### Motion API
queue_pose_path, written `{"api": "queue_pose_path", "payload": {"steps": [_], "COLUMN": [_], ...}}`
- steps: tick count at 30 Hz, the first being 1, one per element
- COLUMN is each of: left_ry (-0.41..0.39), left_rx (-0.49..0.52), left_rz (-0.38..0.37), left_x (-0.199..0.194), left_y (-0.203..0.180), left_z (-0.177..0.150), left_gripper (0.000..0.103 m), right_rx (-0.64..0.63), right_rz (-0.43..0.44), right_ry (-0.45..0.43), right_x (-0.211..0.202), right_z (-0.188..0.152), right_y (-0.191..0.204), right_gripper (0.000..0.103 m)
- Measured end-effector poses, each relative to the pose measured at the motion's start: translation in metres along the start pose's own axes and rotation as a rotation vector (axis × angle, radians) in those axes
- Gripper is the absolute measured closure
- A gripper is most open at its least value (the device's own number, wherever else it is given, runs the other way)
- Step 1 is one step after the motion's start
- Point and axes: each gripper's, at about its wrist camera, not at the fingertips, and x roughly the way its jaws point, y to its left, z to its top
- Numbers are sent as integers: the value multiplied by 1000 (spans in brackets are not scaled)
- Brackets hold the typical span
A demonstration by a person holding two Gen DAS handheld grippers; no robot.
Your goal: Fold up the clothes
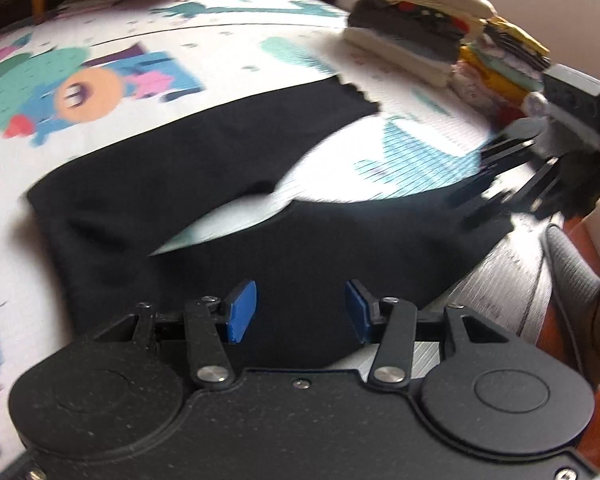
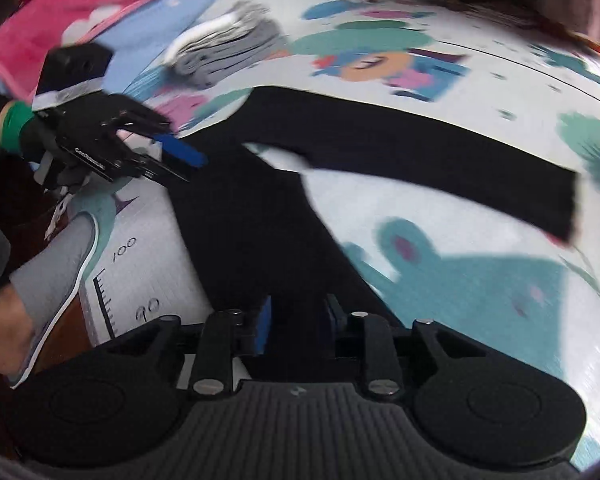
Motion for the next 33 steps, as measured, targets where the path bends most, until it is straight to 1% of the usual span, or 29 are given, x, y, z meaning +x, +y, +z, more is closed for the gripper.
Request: {"api": "queue_pose_path", "payload": {"steps": [1,3,5,6,7,8,11,12,13,15,17,19,21,22,23,24,25,26,27,30,31,32,33], "left_ry": [-4,-12,14,15,14,13,-1,-8,-10,-13,-30,-38,-6,-9,-15,-22,-27,-28,-30,-30,-27,-5,-18], "left_rx": [21,103,192,214,232,251,147,113,109,112,119,113,163,152,135,118,81,47,42,136,144,132,107], "left_rz": [-16,-35,-39,-24,-5,14,108,122,136,163,157,95,52,49,48,48,57,66,71,40,41,70,64], "left_x": [9,26,42,44,44,44,31,25,21,14,9,10,23,28,33,38,38,37,35,34,36,42,42], "left_y": [-8,-28,-41,-40,-38,-35,5,18,23,29,28,25,16,18,20,23,26,29,27,5,2,4,10], "left_z": [3,7,7,7,7,7,8,8,9,10,12,17,19,20,21,21,23,25,26,23,22,21,19], "left_gripper": [55,55,55,55,55,55,56,58,67,68,68,68,68,69,70,72,80,81,81,80,80,80,79], "right_rx": [-32,-84,-123,-129,-111,-81,28,62,72,69,57,36,18,18,36,64,102,144,171,170,164,152,146], "right_rz": [-12,-35,-68,-83,-92,-103,-160,-165,-167,-175,-181,-162,-138,-133,-134,-132,-121,-117,-126,-134,-143,-159,-170], "right_ry": [-6,5,41,43,36,38,41,36,31,26,21,-2,-2,10,33,37,23,14,14,-10,1,7,6], "right_x": [6,17,24,23,19,14,-1,-6,-8,-10,-9,-10,-5,-1,5,7,5,2,-1,-7,-6,-5,-6], "right_z": [3,4,-3,-9,-14,-18,-29,-34,-37,-38,-34,-30,-25,-24,-23,-23,-25,-26,-26,-30,-32,-35,-37], "right_y": [5,11,13,12,9,4,-9,-14,-15,-15,-11,-6,-2,-3,-5,-10,-15,-20,-23,-20,-20,-19,-20], "right_gripper": [74,74,70,69,67,67,67,67,67,67,67,67,67,67,66,67,68,68,68,67,67,68,68]}}
